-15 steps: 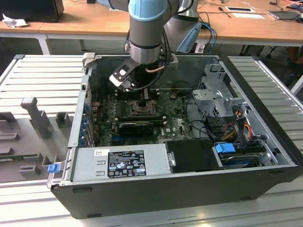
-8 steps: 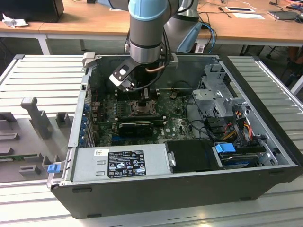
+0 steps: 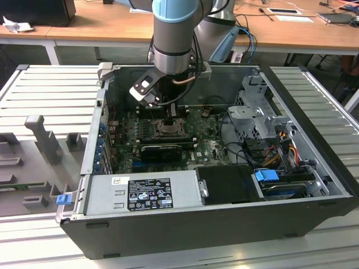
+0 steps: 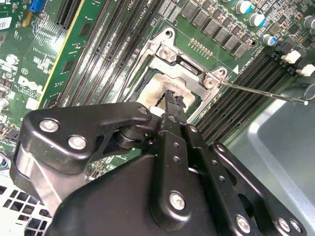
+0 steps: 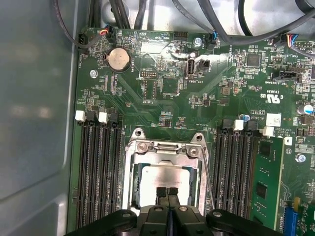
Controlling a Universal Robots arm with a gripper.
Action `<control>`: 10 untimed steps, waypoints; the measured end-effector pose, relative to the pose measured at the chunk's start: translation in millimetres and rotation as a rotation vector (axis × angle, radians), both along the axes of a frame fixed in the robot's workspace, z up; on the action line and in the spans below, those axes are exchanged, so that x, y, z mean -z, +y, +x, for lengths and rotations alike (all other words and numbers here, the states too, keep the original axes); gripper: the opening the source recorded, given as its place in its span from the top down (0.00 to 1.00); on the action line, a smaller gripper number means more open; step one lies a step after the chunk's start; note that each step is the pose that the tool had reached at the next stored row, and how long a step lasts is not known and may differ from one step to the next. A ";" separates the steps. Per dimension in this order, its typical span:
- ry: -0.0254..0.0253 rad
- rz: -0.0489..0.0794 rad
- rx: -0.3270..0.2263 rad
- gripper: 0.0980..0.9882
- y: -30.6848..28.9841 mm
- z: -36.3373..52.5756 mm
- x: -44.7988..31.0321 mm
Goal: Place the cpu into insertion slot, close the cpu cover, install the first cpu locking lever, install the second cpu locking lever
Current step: 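Install the first cpu locking lever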
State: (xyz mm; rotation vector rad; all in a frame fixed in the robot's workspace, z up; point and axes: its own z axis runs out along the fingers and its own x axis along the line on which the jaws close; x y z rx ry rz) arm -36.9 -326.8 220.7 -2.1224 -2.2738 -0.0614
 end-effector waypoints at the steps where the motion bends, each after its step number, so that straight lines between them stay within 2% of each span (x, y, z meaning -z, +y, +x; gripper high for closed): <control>1: -0.0001 0.000 0.000 0.99 0.0 0.0 -1.7; 10: -0.0001 0.000 0.000 0.99 0.0 0.0 -9.7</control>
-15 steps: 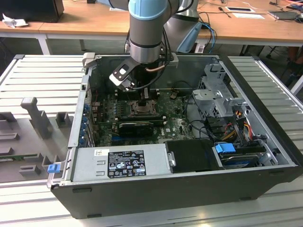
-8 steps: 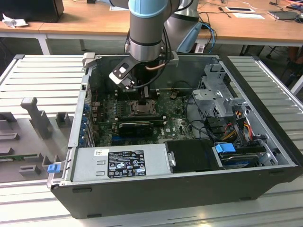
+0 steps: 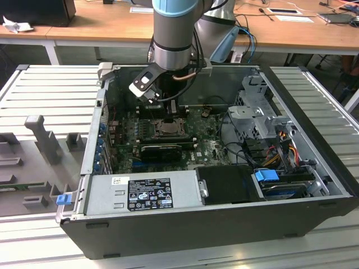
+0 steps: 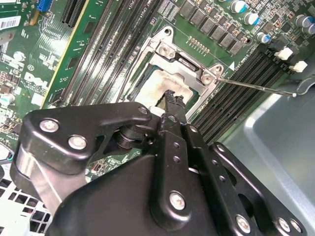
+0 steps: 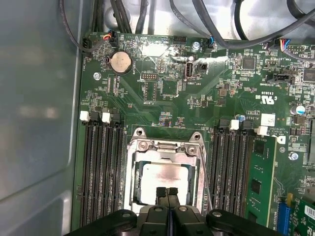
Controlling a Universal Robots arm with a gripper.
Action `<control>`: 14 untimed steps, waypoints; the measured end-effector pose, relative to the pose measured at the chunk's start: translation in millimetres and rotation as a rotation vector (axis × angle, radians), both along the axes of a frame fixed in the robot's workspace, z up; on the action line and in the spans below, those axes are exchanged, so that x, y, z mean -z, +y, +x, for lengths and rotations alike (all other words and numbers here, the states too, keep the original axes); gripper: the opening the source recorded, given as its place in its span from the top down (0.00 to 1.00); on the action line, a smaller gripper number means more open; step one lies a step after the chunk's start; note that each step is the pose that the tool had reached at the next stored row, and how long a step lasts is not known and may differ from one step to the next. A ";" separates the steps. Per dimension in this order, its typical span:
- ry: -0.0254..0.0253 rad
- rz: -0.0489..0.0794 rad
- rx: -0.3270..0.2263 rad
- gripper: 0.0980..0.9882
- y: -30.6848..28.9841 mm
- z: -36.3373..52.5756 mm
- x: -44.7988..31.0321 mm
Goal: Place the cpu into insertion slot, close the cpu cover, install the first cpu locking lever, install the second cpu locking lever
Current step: 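Install the first cpu locking lever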
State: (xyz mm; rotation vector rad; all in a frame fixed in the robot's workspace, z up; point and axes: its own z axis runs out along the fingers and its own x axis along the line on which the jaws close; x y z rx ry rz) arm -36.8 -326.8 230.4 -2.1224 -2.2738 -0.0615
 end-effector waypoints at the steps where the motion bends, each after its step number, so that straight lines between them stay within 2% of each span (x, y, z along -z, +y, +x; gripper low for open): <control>1: 0.0001 0.000 0.000 0.99 0.0 0.0 -0.5; 11: 0.0000 -0.001 0.000 0.99 0.0 0.0 -7.2; 14: 0.0000 -0.003 0.000 0.99 0.0 0.0 -11.2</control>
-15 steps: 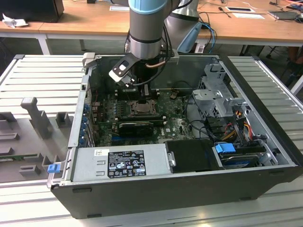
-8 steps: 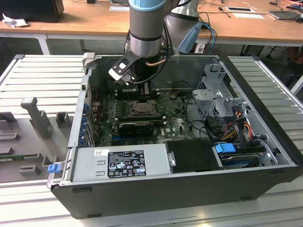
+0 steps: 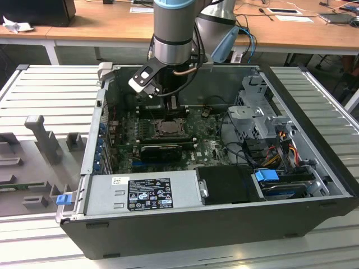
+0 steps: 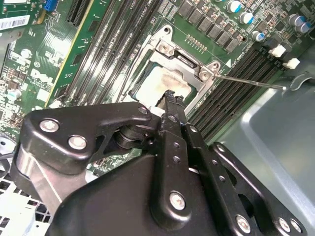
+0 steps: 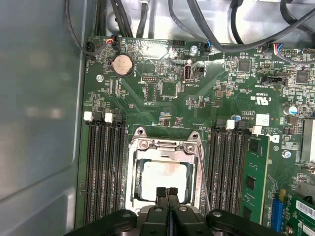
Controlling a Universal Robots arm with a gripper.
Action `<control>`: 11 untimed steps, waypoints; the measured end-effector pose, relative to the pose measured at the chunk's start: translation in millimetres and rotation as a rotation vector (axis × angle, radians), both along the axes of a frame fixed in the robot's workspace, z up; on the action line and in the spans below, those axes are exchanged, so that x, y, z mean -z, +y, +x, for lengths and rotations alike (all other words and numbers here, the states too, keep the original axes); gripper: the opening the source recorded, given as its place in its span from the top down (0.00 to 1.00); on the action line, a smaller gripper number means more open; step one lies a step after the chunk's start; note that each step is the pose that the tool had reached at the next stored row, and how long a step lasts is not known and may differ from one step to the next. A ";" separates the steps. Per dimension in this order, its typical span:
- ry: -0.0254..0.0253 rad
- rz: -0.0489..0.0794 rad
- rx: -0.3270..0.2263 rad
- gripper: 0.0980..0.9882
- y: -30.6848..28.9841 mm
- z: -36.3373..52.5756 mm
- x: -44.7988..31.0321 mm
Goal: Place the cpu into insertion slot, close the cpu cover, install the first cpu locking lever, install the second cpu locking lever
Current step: 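Install the first cpu locking lever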
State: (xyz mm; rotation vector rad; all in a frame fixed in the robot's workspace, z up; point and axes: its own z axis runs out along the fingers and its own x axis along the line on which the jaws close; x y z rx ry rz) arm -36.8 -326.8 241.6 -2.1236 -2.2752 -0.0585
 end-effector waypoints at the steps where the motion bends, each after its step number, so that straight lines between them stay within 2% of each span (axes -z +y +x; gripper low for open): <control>1: 0.0000 -0.001 0.000 0.99 0.0 0.0 -1.7; 11: 0.0000 -0.006 0.000 0.99 0.0 0.0 -22.5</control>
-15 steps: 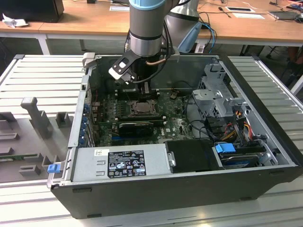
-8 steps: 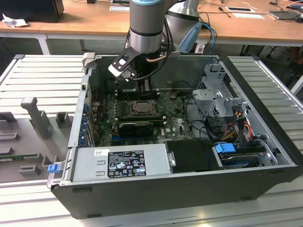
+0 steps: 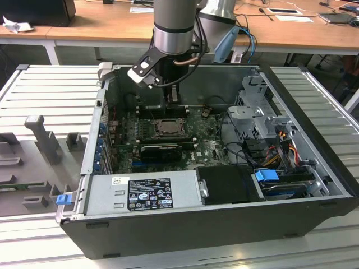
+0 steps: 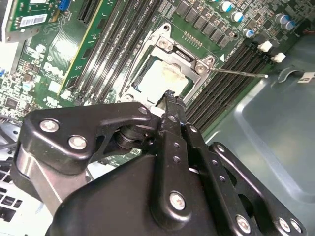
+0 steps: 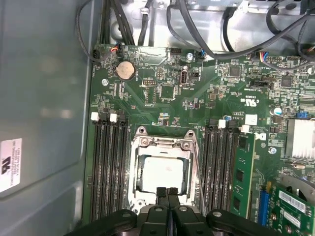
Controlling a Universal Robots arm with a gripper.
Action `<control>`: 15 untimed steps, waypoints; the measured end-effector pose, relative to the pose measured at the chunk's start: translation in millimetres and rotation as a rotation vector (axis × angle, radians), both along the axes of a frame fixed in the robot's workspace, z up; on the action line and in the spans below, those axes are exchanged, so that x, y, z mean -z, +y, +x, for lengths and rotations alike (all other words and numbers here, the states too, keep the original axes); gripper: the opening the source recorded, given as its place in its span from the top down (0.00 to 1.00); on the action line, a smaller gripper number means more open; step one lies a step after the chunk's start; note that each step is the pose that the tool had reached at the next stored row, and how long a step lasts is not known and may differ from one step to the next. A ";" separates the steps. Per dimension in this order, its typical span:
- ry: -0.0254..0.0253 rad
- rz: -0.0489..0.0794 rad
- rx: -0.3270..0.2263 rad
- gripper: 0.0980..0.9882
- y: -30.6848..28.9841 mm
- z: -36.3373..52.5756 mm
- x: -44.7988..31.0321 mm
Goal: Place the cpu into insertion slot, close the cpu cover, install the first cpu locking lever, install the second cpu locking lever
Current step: 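Install the first cpu locking lever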
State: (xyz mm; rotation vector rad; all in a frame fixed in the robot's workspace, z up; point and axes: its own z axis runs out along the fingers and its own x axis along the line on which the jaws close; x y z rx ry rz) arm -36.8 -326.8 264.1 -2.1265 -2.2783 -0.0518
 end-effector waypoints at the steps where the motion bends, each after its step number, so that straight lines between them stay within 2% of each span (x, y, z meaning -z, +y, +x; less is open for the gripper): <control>1: 0.0000 -0.001 0.000 0.99 0.0 0.0 -2.0; 4: 0.0000 -0.004 0.000 0.99 0.0 0.0 -9.0; 7: 0.0000 -0.010 0.000 0.99 0.0 0.0 -20.5; 10: -0.0002 -0.010 -0.007 0.99 0.0 0.0 -21.0; 15: -0.0006 -0.013 -0.117 0.99 0.1 0.0 -20.4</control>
